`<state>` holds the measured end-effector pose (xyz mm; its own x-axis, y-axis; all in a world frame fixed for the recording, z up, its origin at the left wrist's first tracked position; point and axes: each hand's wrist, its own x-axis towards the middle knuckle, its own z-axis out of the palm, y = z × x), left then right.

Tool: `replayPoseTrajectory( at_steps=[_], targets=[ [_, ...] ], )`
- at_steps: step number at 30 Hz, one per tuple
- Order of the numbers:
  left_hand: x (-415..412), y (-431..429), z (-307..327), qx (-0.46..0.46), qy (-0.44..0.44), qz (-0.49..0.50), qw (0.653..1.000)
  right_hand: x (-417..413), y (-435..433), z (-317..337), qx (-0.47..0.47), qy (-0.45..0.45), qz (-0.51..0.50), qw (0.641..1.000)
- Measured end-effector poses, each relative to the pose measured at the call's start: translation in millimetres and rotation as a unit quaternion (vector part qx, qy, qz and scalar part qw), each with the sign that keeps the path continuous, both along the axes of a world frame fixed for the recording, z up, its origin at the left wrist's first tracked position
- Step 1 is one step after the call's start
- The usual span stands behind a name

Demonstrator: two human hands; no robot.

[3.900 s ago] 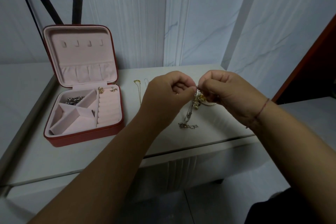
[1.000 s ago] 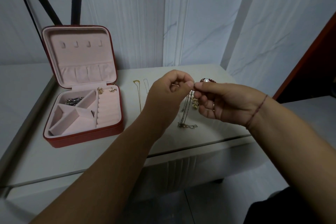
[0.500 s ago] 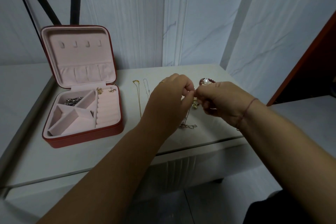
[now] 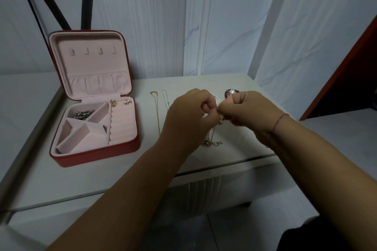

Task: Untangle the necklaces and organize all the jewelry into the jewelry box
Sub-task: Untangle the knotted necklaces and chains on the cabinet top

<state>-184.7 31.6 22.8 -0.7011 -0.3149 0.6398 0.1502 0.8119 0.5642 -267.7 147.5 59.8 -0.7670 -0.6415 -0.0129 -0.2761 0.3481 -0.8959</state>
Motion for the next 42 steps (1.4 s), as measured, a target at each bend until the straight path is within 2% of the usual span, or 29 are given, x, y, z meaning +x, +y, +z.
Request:
replayPoseTrajectory(
  at_steps=[3, 7, 9, 14, 16, 19, 21, 23, 25, 28, 31, 33, 38, 42],
  targets=[
    [5.1, 4.2, 7.1, 0.168, -0.02, -0.04, 0.985, -0.9, 0.8, 1.0, -0.003, -0.1, 0.02, 0.995],
    [6.5, 7.1, 15.2, 0.354, -0.095, -0.077, 0.927, -1.5, -4.4, 10.3, 0.02, -0.202, 0.037, 0.978],
    [5.6, 9.3, 20.2, 0.386, -0.121, -0.084, 0.911, -1.9, -4.8, 15.0, 0.031, -0.225, 0.045, 0.973],
    [5.9, 9.4, 24.6, 0.42, -0.173, -0.104, 0.885, 0.2, -0.8, 17.8, 0.019, -0.217, 0.051, 0.975],
    [7.2, 5.8, 25.3, 0.46, -0.172, -0.128, 0.862, 2.8, 0.3, 16.4, 0.003, -0.214, 0.053, 0.975],
    [8.0, 2.8, 26.3, 0.539, -0.149, -0.188, 0.807, 8.0, 0.3, 13.7, -0.019, -0.184, 0.054, 0.981],
    [8.9, 3.7, 27.5, 0.555, -0.144, -0.216, 0.79, 11.2, -0.3, 11.9, -0.035, -0.154, 0.047, 0.986],
    [8.9, 4.2, 30.5, 0.555, -0.135, -0.211, 0.793, 12.6, -0.9, 9.8, -0.04, -0.114, 0.029, 0.992],
    [8.1, -0.7, 33.1, 0.54, -0.119, -0.157, 0.818, 12.0, -0.8, 6.0, -0.031, -0.085, -0.006, 0.996],
    [6.1, -11.2, 32.9, 0.451, -0.106, -0.074, 0.883, 11.6, -2.7, 1.4, -0.043, -0.131, -0.033, 0.99],
    [5.8, -11.8, 31.4, 0.409, -0.117, -0.041, 0.904, 11.8, -6.6, 5.0, -0.068, -0.163, -0.035, 0.984],
    [6.7, -11.7, 31.2, 0.395, -0.119, -0.042, 0.91, 11.9, -7.3, 8.7, -0.084, -0.176, -0.029, 0.98],
    [15.3, -15.5, 32.5, 0.288, -0.155, -0.104, 0.939, 12.5, -4.0, 10.0, -0.095, -0.184, -0.011, 0.978],
    [19.0, -6.9, 32.9, 0.225, -0.129, -0.097, 0.961, 12.5, -3.6, 10.3, -0.087, -0.183, 0.0, 0.979]
  ],
)
